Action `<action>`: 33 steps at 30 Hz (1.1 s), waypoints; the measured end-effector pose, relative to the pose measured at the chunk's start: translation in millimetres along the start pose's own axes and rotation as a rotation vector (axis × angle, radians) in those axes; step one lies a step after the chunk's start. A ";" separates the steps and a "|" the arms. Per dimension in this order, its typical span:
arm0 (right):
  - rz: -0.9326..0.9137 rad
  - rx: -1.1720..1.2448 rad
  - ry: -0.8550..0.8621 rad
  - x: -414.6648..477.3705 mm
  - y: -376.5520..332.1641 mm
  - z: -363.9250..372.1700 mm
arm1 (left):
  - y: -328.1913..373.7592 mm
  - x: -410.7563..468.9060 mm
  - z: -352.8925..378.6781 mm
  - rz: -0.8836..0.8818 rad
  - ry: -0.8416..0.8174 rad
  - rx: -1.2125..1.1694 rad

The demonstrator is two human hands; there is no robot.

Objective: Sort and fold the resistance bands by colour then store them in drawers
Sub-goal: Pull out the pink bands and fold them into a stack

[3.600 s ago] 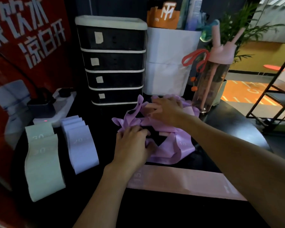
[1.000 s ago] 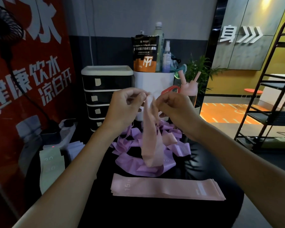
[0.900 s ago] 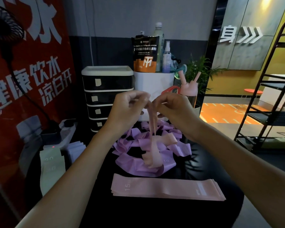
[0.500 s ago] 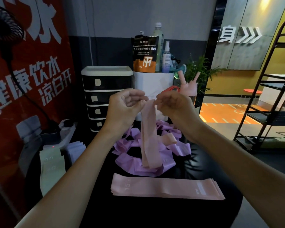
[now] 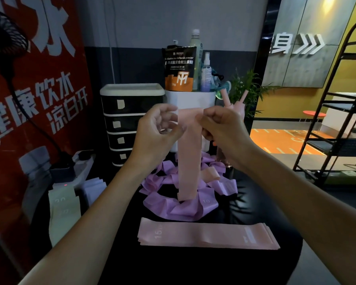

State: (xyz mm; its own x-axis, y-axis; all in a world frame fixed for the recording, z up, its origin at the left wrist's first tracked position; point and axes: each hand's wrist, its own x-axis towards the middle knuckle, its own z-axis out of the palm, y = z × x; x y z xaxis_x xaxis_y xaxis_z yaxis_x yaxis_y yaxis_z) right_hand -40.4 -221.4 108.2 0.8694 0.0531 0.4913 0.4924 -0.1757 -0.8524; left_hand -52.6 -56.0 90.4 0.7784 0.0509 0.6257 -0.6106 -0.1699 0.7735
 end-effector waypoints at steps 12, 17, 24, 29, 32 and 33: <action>-0.112 0.051 -0.024 -0.7 -14.0 2.1 | 21.0 0.0 2.1 0.042 -0.073 0.034; -0.115 -0.061 -0.203 -7.4 -12.9 4.5 | 21.0 -1.2 1.1 0.014 -0.077 -0.015; -0.020 -0.078 -0.051 -8.0 -8.8 9.0 | 12.2 0.8 -4.0 -0.091 -0.065 -0.089; -0.013 -0.078 -0.039 -6.6 -9.7 6.4 | 8.3 1.4 -7.6 -0.133 -0.097 -0.015; -0.038 -0.040 -0.019 -6.3 -13.3 5.0 | 2.7 1.4 -8.7 -0.139 -0.065 0.081; -0.046 -0.028 -0.010 -6.3 -14.6 4.8 | 2.1 1.7 -9.1 -0.148 -0.069 0.073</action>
State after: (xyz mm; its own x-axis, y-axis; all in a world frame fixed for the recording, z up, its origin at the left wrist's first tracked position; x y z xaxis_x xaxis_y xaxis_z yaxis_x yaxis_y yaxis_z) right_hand -52.8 -214.5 116.7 0.8461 0.0716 0.5281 0.5309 -0.1999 -0.8235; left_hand -53.8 -47.3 94.1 0.8688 0.0130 0.4951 -0.4783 -0.2371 0.8456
